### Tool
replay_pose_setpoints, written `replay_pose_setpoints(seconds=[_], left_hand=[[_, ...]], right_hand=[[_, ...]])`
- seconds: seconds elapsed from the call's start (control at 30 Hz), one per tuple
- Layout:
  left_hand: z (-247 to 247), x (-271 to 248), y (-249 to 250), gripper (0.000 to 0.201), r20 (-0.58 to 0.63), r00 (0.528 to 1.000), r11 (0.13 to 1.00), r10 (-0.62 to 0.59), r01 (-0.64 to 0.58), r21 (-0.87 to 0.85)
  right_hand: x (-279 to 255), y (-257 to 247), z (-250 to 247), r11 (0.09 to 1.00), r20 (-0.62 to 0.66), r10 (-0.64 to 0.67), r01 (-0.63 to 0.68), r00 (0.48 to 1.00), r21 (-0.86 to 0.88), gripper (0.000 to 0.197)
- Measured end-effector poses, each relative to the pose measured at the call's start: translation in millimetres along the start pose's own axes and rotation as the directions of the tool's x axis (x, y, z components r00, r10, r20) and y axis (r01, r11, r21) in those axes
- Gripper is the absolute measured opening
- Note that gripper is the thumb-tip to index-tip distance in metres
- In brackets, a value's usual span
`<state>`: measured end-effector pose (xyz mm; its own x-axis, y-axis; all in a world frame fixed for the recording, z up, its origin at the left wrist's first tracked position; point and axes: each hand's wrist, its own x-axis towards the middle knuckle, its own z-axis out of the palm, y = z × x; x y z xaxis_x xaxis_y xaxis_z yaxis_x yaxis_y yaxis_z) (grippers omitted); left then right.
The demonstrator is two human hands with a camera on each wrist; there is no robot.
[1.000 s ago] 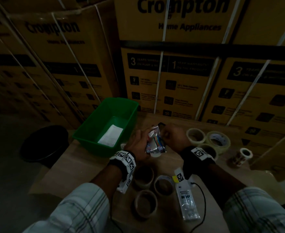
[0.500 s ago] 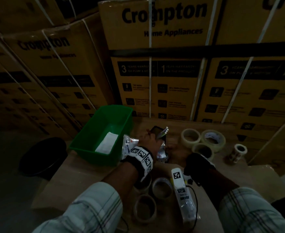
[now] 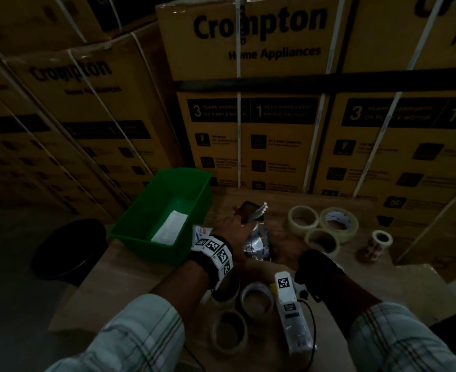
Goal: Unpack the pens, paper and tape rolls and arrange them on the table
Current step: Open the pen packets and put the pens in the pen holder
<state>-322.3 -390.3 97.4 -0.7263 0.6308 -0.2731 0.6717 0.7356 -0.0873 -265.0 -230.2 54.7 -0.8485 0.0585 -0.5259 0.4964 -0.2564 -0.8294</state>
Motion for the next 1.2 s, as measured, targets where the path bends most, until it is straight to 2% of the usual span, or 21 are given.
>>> replay_pose_setpoints(seconds=[0.1,0.23,0.33,0.4,0.43,0.47,0.5,0.53,0.57,0.6,0.67,0.77,0.83,0.87,0.93,0.97,1.0,1.07,1.1,1.13,1.2], left_hand=[[3.4,-1.7,-2.4,0.099,0.008,1.000,1.000,-0.015,0.015,-0.027],[4.1,-4.1,-2.4,0.087,-0.012,1.000,1.000,-0.008,0.008,0.015],[1.8,-5.3,2.0,0.074,-0.014,1.000,0.998,0.014,-0.013,0.064],[0.1,-6.8,6.6,0.065,-0.038,0.999,0.994,0.036,-0.032,0.108],[-0.4,-8.2,8.7,0.063,-0.045,0.998,0.992,0.047,-0.041,0.123],[-0.3,-8.9,10.1,0.063,-0.048,0.997,0.990,0.052,-0.045,0.132],[0.9,-9.7,10.1,0.065,-0.047,0.998,0.991,0.049,-0.043,0.130],[2.6,-9.6,9.4,0.067,-0.044,0.998,0.992,0.044,-0.038,0.119],[4.1,-9.7,8.4,0.069,-0.034,0.999,0.993,0.036,-0.032,0.110],[5.4,-9.9,7.5,0.068,-0.029,0.999,0.994,0.033,-0.030,0.104],[6.1,-9.7,6.1,0.064,-0.036,0.999,0.996,0.041,-0.038,0.083],[5.9,-8.0,3.4,0.069,-0.062,0.998,0.999,0.033,-0.031,0.028],[5.5,-7.0,2.4,0.076,-0.070,0.997,0.999,0.032,-0.032,0.013],[5.8,-6.0,1.7,0.079,-0.065,0.997,0.999,0.031,-0.030,0.010],[5.4,-4.1,0.7,0.083,-0.048,0.998,0.999,0.034,-0.034,-0.001],[5.6,-3.1,0.5,0.085,-0.042,0.999,0.999,0.032,-0.033,-0.015],[7.2,-2.0,0.2,0.086,-0.047,0.998,0.999,0.029,-0.030,-0.036],[13.1,-0.4,-1.1,0.088,-0.076,0.997,0.996,0.020,-0.027,-0.090],[16.1,-0.8,-1.8,0.089,-0.085,0.996,0.992,0.001,-0.012,-0.124],[19.6,-0.8,-3.1,0.089,-0.093,0.995,0.987,-0.019,0.004,-0.158],[24.7,-1.1,-6.4,0.091,-0.098,0.993,0.975,-0.058,0.035,-0.222]], right_hand=[[-2.8,-1.7,4.7,0.997,-0.014,0.030,-0.029,0.999,0.067,0.017],[-19.4,-11.4,14.0,1.000,0.054,0.031,-0.031,0.998,0.000,0.065],[-37.2,-16.4,24.1,0.998,0.041,0.058,-0.059,0.997,0.012,0.068],[-42.6,-25.5,40.8,0.969,-0.204,0.239,-0.245,0.949,-0.005,0.060],[-46.5,-20.4,33.1,0.978,-0.380,0.207,-0.204,0.901,0.048,0.054],[-46.8,-25.9,36.6,0.994,-0.588,0.107,-0.085,0.802,0.064,0.047],[-22.8,-22.8,45.7,0.987,-0.858,0.045,-0.155,0.512,-0.040,0.046],[-1.3,-21.2,51.9,0.958,-0.952,-0.015,-0.269,0.307,-0.102,0.051],[15.9,-15.5,56.4,0.944,-0.983,-0.033,-0.318,0.178,-0.090,0.057],[27.6,-5.0,56.4,0.936,-0.994,-0.075,-0.338,0.074,-0.096,0.062],[29.8,10.4,58.9,0.940,-0.993,-0.115,-0.319,0.031,-0.119,0.063],[13.0,-3.1,64.5,0.944,-0.980,-0.120,-0.288,0.160,-0.162,0.033],[23.2,-10.8,62.1,0.934,-0.964,-0.147,-0.289,0.221,-0.208,0.039],[33.4,-8.0,58.2,0.917,-0.971,-0.188,-0.328,0.145,-0.227,0.054],[43.4,-7.6,52.5,0.859,-0.968,-0.229,-0.445,0.106,-0.252,0.066],[36.7,-11.7,45.7,0.849,-0.967,-0.146,-0.474,0.209,-0.231,0.062],[18.2,-6.8,41.0,0.879,-0.859,0.005,-0.411,0.512,-0.240,0.057],[10.7,-3.3,34.0,0.920,-0.462,0.046,-0.218,0.886,-0.326,0.050],[11.7,-12.1,29.1,0.928,-0.211,-0.047,-0.035,0.976,-0.371,0.042],[4.7,-14.4,17.3,0.923,0.048,-0.060,0.074,0.997,-0.379,0.032],[1.6,-21.6,8.3,0.887,0.166,-0.090,0.154,0.982,-0.435,0.024]])
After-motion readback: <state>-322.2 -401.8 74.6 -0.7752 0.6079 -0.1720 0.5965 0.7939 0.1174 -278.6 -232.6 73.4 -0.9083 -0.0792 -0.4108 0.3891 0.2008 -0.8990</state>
